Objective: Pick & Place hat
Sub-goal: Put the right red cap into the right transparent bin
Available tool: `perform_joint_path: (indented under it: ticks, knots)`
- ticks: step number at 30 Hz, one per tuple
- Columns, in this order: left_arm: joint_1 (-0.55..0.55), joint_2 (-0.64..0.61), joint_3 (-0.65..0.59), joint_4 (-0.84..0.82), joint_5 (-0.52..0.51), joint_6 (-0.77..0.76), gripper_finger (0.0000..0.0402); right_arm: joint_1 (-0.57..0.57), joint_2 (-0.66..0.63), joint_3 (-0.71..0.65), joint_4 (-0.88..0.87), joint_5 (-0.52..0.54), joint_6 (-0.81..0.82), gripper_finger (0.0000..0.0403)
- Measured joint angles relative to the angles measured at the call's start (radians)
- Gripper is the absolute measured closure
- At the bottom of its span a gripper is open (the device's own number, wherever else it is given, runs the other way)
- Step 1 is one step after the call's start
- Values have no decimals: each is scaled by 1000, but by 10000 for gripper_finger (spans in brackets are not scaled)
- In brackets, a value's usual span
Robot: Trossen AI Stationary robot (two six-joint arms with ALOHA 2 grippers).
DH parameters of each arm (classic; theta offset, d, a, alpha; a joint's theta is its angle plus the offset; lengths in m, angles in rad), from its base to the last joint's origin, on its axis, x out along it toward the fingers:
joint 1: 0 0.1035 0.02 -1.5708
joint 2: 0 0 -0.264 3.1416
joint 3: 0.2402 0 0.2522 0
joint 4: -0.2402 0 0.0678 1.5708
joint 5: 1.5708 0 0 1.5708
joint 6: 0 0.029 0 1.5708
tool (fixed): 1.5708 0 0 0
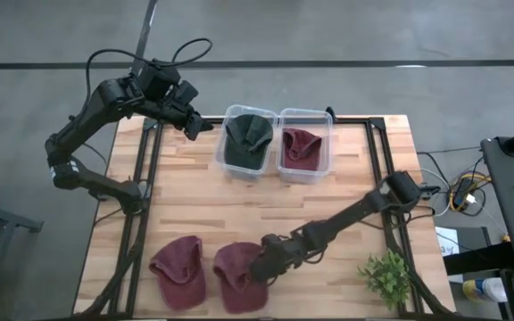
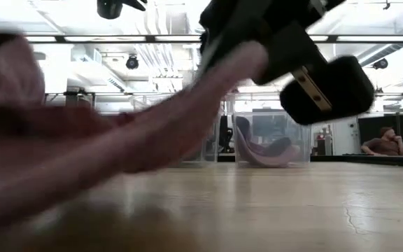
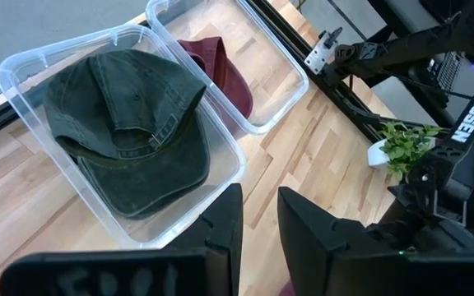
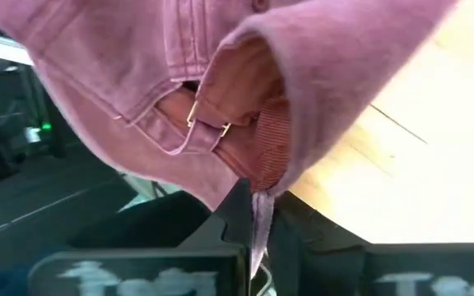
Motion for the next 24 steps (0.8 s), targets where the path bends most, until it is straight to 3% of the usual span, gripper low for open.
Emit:
perform_joint_path:
  ticks: [4,11,24]
  knots:
    - [0,0,0,0,-1,0,330,-22,-70,0,-73,32,-37,389]
    - [0,0,0,1,-1,17,330,-80,-263,0,-363,91,-128,390]
    - [0,0,0,0,-7,19,330,-248,-655,0,-769,383,-170,390]
